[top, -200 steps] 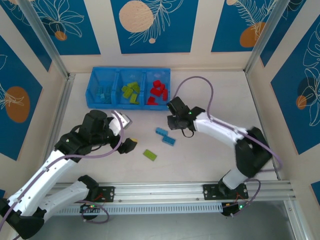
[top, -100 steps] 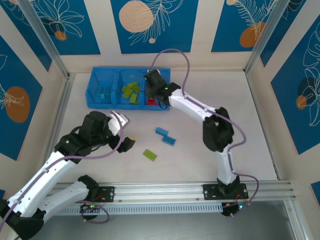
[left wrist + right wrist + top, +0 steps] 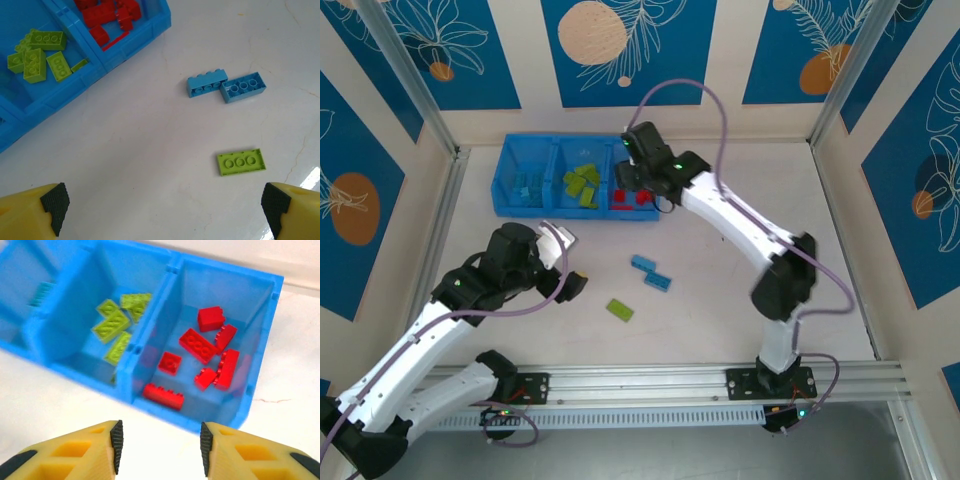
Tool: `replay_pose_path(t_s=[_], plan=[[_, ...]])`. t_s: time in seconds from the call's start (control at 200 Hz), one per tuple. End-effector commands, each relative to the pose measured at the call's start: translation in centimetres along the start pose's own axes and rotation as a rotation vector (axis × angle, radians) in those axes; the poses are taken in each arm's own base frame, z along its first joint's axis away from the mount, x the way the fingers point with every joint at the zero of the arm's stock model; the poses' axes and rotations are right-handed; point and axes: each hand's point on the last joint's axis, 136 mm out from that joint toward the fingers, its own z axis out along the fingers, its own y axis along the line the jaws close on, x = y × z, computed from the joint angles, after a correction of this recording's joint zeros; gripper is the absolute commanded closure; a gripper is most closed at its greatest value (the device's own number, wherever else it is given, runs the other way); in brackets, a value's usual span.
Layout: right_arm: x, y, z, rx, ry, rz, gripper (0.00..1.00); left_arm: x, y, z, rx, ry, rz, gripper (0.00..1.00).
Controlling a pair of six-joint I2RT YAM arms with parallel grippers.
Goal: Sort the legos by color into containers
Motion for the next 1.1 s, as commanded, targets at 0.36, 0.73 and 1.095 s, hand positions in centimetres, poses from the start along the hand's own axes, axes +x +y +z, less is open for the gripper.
replay_pose_path(t_s=[0.36, 0.73, 1.095], plan=[[14.0, -1.3, -15.5, -0.285, 0.042, 0.167, 0.07, 4.6, -7.5, 4.3, 0.157, 0.358, -0.379, 0.00], [16.3, -3.6, -13.8, -0.211, 0.110, 0.252, 0.00, 9.8, -11.7, 12.5, 0.059, 0.558, -0.220, 0.00], [17.2, -3.5, -13.2, -0.210, 0.141, 0.285, 0.00, 11.8, -12.0, 17.3, 0.009, 0.605, -0.176, 0.00]])
